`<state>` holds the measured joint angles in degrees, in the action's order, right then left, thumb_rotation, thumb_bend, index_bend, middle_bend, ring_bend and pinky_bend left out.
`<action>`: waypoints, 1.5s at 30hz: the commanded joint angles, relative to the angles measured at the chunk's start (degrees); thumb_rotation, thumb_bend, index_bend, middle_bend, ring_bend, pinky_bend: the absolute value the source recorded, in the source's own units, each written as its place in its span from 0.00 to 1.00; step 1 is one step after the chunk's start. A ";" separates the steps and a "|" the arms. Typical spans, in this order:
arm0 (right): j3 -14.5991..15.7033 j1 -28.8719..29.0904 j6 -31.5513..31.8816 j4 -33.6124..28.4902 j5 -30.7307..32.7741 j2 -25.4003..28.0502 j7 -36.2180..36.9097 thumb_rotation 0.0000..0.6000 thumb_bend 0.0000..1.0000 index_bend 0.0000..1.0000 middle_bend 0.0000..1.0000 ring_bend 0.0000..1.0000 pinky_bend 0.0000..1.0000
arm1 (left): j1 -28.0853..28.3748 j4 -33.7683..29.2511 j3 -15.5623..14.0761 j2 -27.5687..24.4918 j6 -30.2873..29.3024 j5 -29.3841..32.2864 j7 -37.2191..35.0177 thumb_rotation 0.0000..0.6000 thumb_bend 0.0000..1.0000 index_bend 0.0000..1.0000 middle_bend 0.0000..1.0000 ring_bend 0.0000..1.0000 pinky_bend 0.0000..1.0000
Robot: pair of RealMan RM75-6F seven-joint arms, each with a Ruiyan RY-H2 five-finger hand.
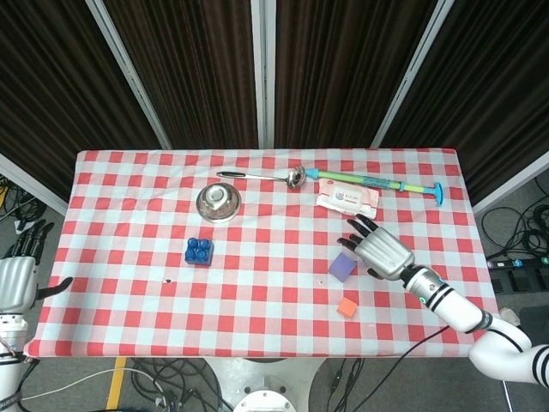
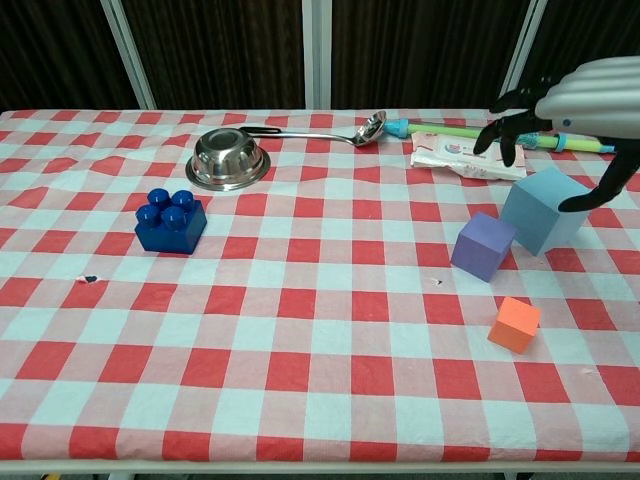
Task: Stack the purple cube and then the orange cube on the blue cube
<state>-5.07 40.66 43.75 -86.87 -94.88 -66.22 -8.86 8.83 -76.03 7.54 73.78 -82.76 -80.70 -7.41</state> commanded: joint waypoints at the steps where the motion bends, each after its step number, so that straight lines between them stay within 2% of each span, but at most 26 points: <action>1: 1.20 1.25 -0.86 1.60 -1.03 -1.53 0.77 1.00 0.11 0.17 0.31 0.04 0.00 | 0.17 0.39 0.09 0.12 0.50 0.39 -0.18 1.00 0.07 0.14 0.17 0.14 0.29; 7: 3.27 3.44 -1.32 4.42 -3.12 -3.96 3.73 1.00 0.09 0.13 0.29 0.04 0.00 | 0.02 1.15 0.22 0.28 0.88 1.31 -0.40 1.00 0.07 0.14 0.17 0.14 0.29; 26: 8.26 7.65 0.80 17.22 -6.78 -11.98 12.73 1.00 0.09 0.12 0.29 0.04 0.00 | -0.17 2.44 1.28 1.45 1.59 4.60 2.68 1.00 0.07 0.14 0.17 0.14 0.28; 36: 9.62 8.34 3.98 22.95 -7.39 -15.55 16.03 1.00 0.14 0.12 0.38 0.07 0.03 | -0.12 3.33 1.63 2.10 2.17 5.74 3.67 1.00 0.07 0.14 0.17 0.14 0.28; 45: 10.28 7.95 7.58 24.82 -7.27 -16.25 18.28 1.00 0.17 0.13 0.46 0.14 0.07 | -0.19 3.30 1.71 2.00 2.28 5.75 3.14 1.00 0.07 0.14 0.17 0.14 0.28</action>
<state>5.14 48.64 51.16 -62.04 -102.19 -82.60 9.29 8.65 -72.73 9.24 75.77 -80.49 -74.94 -4.27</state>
